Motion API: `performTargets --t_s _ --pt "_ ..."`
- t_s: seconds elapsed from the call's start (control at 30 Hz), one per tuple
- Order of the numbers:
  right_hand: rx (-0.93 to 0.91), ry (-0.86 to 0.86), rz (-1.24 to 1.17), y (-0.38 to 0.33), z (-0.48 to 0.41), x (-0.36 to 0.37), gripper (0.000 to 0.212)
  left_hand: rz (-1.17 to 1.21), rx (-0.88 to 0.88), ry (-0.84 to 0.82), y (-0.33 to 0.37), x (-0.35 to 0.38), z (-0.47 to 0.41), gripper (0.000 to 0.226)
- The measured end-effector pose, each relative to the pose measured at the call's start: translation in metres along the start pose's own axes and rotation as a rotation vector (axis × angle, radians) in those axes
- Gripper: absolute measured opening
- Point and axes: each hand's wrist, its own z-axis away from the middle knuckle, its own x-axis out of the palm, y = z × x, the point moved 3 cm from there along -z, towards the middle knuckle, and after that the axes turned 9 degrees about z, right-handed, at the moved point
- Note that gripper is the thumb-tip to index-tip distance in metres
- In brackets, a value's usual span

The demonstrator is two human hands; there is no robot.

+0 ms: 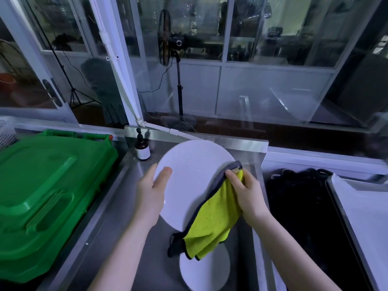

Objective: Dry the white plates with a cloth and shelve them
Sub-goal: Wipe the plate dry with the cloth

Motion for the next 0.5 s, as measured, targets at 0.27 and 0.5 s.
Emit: performTargets --t_s 0.27,0.5 --pt "-0.433 -0.275 0.601 -0.059 -0.020 0.012 0.039 -0.480 0.123 -0.422 0.027 0.011 -0.028 0.012" --pt "-0.305 0.172 0.214 -0.039 -0.023 -0.007 0.039 0.043 0.041 0.070 -0.007 0.010 0.002 0.008"
